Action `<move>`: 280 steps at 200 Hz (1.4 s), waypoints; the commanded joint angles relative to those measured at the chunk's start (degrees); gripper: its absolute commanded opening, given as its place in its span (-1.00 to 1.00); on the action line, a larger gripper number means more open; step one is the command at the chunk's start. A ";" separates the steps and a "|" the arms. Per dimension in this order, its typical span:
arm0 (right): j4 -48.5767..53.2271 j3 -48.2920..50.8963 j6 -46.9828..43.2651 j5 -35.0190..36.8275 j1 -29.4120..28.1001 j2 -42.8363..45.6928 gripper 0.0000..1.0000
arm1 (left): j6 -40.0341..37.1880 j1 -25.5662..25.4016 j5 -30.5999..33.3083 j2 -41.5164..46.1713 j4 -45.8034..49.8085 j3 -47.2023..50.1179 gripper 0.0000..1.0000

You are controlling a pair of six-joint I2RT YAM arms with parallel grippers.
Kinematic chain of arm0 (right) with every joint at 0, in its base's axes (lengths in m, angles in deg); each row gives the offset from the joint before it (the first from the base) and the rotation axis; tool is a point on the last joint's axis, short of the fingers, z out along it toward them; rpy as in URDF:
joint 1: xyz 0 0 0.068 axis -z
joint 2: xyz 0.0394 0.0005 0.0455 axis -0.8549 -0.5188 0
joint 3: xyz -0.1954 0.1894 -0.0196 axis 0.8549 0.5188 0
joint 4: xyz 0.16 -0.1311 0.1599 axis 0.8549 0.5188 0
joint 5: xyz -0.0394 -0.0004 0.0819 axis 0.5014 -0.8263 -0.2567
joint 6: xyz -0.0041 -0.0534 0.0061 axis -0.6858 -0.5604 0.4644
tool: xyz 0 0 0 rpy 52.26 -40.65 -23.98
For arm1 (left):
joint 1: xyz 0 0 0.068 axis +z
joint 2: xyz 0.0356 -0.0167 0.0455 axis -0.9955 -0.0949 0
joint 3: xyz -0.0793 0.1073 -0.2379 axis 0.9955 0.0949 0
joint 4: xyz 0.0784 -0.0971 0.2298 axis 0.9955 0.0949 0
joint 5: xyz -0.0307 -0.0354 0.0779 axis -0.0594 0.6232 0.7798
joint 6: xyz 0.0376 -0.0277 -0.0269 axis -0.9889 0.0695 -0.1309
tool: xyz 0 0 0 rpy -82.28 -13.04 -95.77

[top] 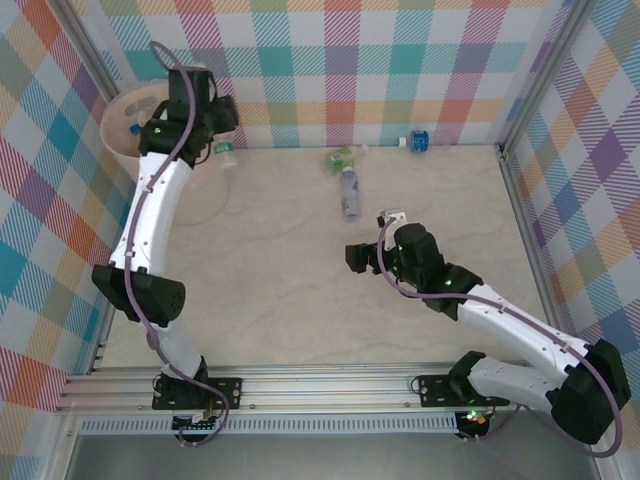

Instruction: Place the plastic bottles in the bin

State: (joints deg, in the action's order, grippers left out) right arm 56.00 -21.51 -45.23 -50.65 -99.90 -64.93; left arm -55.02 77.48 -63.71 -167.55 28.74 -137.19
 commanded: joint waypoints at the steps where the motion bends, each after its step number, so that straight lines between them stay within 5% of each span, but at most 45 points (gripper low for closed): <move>1: -0.62 -2.58 -0.31 -1.14 -0.33 0.35 0.99 | -1.63 3.46 2.24 0.45 -7.84 -2.82 0.01; 52: 0.04 -1.04 1.66 0.00 -0.34 1.95 0.99 | -7.71 9.72 0.13 -3.84 -20.51 -3.82 0.02; 108: 2.50 -1.61 3.16 1.26 -0.34 3.08 0.99 | -19.29 11.72 -7.87 -11.25 -21.83 -5.22 0.10; 159: 1.78 -1.25 4.02 2.22 -0.32 3.04 0.99 | -17.89 15.11 -21.31 -11.14 -14.50 -6.87 0.80; 280: 3.24 -1.35 7.36 0.76 -0.34 4.12 0.99 | -8.47 14.59 -31.57 -10.56 -8.76 -4.89 1.00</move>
State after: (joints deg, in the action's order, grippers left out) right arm 58.62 -22.02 -39.94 -49.95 -99.98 -63.25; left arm -66.86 92.52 -91.01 -178.33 17.50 -142.04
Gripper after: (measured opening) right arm 0.996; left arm 0.998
